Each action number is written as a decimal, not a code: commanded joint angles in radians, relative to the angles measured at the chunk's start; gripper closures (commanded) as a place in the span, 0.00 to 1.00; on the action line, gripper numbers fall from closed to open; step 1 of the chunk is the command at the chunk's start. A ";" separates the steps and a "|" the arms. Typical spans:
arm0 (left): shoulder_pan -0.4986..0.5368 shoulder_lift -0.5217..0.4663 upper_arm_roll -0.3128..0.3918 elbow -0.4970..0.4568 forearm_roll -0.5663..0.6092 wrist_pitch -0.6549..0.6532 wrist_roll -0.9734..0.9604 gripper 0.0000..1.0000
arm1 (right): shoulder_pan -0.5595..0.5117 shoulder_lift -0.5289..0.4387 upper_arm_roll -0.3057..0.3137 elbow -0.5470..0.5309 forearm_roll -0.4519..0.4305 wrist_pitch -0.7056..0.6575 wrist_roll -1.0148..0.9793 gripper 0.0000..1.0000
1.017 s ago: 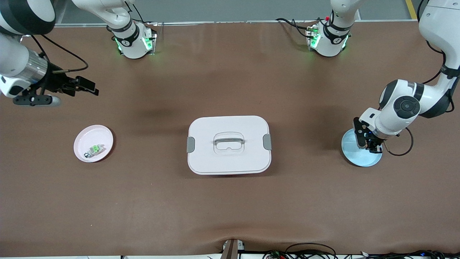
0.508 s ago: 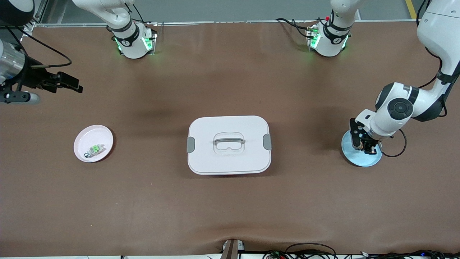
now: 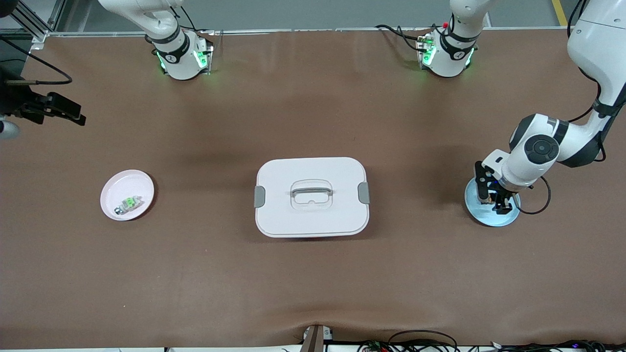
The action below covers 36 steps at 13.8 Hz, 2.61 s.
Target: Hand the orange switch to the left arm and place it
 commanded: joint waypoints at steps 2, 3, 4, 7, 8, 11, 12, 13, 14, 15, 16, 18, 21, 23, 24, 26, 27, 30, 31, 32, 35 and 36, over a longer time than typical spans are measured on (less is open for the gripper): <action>0.022 -0.034 -0.019 0.051 -0.033 -0.046 -0.011 0.00 | -0.030 0.017 0.016 0.043 -0.015 -0.023 0.009 0.00; 0.022 -0.035 -0.026 0.079 -0.070 -0.076 -0.011 0.00 | -0.030 0.020 0.016 0.043 -0.015 -0.023 0.009 0.00; 0.020 -0.035 -0.039 0.114 -0.099 -0.127 -0.015 0.00 | -0.030 0.020 0.016 0.040 -0.015 -0.024 0.008 0.00; 0.014 -0.034 -0.112 0.203 -0.115 -0.308 -0.112 0.00 | -0.019 0.034 0.016 0.040 -0.015 -0.023 0.012 0.00; 0.014 -0.034 -0.129 0.237 -0.116 -0.366 -0.132 0.00 | -0.020 0.032 0.018 0.042 -0.014 -0.023 0.012 0.00; 0.013 -0.034 -0.171 0.341 -0.185 -0.533 -0.169 0.00 | -0.022 0.035 0.020 0.042 -0.009 -0.021 0.012 0.00; 0.014 -0.037 -0.187 0.373 -0.225 -0.581 -0.195 0.00 | -0.031 0.035 0.023 0.040 -0.001 -0.023 0.012 0.00; 0.014 -0.043 -0.204 0.404 -0.255 -0.624 -0.236 0.00 | -0.042 0.035 0.024 0.042 0.000 -0.023 0.009 0.00; 0.014 -0.045 -0.226 0.436 -0.277 -0.668 -0.292 0.00 | -0.048 0.035 0.026 0.042 0.002 -0.023 0.006 0.00; 0.014 -0.045 -0.255 0.463 -0.289 -0.713 -0.370 0.00 | -0.050 0.034 0.027 0.043 0.002 -0.023 0.005 0.00; 0.010 -0.045 -0.284 0.486 -0.288 -0.748 -0.449 0.00 | -0.056 0.034 0.029 0.043 0.002 -0.023 0.005 0.00; -0.013 -0.043 -0.307 0.516 -0.299 -0.761 -0.553 0.00 | -0.112 0.034 0.087 0.043 0.003 -0.023 0.003 0.00; -0.094 -0.049 -0.269 0.558 -0.410 -0.770 -0.717 0.00 | -0.215 0.032 0.203 0.043 0.002 -0.023 0.012 0.00; -0.334 -0.097 -0.051 0.610 -0.536 -0.774 -0.829 0.00 | -0.209 0.034 0.202 0.043 0.002 -0.023 0.011 0.00; -0.431 -0.110 0.078 0.616 -0.637 -0.776 -0.889 0.00 | -0.206 0.034 0.202 0.043 0.002 -0.023 0.011 0.00; -0.541 -0.162 0.226 0.612 -0.786 -0.775 -0.940 0.00 | -0.206 0.034 0.202 0.043 0.002 -0.021 0.011 0.00; -0.597 -0.189 0.310 0.609 -0.824 -0.775 -0.974 0.00 | -0.208 0.034 0.202 0.043 0.000 -0.023 0.011 0.00; -0.737 -0.285 0.473 0.566 -0.840 -0.800 -1.095 0.00 | -0.212 0.034 0.201 0.042 0.002 -0.023 0.012 0.00; -0.727 -0.311 0.474 0.550 -0.840 -0.805 -1.113 0.00 | -0.212 0.034 0.199 0.042 0.002 -0.023 0.012 0.00; -0.695 -0.348 0.474 0.534 -0.840 -0.805 -1.111 0.00 | -0.211 0.031 0.199 0.033 0.002 -0.015 0.011 0.00; -0.635 -0.454 0.474 0.483 -0.840 -0.807 -1.108 0.00 | -0.223 0.017 0.199 -0.002 0.003 0.013 0.011 0.00; -0.623 -0.492 0.474 0.452 -0.840 -0.816 -1.107 0.00 | -0.224 0.006 0.199 -0.015 0.003 0.022 0.009 0.00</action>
